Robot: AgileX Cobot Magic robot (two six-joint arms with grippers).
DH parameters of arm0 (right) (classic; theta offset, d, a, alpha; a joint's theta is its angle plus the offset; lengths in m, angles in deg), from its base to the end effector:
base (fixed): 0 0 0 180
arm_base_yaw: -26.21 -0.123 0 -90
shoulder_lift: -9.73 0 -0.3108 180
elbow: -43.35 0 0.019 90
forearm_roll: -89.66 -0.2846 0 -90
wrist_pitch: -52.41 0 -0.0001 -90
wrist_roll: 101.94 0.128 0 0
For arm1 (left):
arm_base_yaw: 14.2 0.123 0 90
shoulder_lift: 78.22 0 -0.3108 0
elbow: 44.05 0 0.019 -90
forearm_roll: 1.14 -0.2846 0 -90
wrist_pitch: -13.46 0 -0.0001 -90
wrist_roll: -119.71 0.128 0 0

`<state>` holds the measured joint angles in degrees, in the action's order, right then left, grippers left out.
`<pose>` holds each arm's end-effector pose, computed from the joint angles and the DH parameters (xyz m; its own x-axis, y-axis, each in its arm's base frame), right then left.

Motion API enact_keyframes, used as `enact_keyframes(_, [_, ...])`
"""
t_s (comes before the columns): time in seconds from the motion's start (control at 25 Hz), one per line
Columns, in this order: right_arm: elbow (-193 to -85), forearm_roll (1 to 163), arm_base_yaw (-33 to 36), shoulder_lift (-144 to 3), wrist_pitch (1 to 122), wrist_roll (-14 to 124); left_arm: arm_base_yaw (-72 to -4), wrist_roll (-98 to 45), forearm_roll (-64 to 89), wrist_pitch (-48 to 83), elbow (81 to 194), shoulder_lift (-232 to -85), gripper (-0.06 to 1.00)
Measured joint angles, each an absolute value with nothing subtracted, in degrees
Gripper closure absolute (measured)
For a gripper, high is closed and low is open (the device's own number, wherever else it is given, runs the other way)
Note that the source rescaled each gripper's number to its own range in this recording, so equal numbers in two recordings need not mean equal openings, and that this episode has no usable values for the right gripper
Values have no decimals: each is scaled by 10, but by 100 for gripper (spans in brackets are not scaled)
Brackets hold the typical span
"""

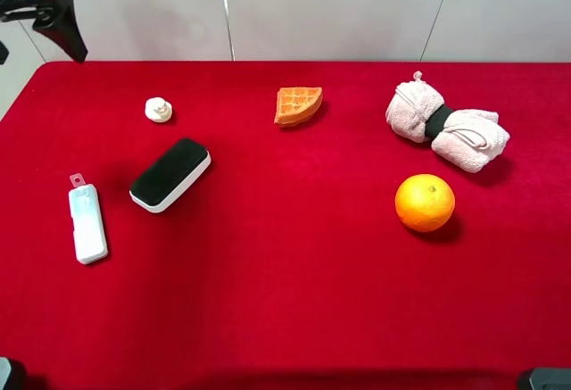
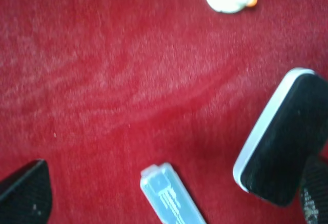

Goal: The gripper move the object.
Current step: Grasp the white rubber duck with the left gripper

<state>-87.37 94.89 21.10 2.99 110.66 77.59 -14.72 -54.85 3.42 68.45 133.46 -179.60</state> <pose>0.0339 -0.0069 0.2820 -0.4060 -0.0927 -0.9092 -0.0413 0.9957 -0.0830 0.3882 -0.0119 0.2588 -0.9294 0.0575 -0.3646 0.0785 0.9960 -0.0428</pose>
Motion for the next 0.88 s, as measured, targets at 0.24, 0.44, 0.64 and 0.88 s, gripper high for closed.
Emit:
enact_keyframes(0.24, [-874,949,211,30,1107,776,-147,-537,34,701,1400,-1859,2])
enact_keyframes(0.44, [-874,949,211,30,1107,776,-147,-526,34,705,1435,-1892,2])
enact_keyframes(0.64, [-874,949,211,30,1107,776,-147,-512,47,718,1440,-1907,2])
enact_keyframes(0.88, [-874,949,211,30,1107,776,-148,-498,62,724,1462,-1932,2])
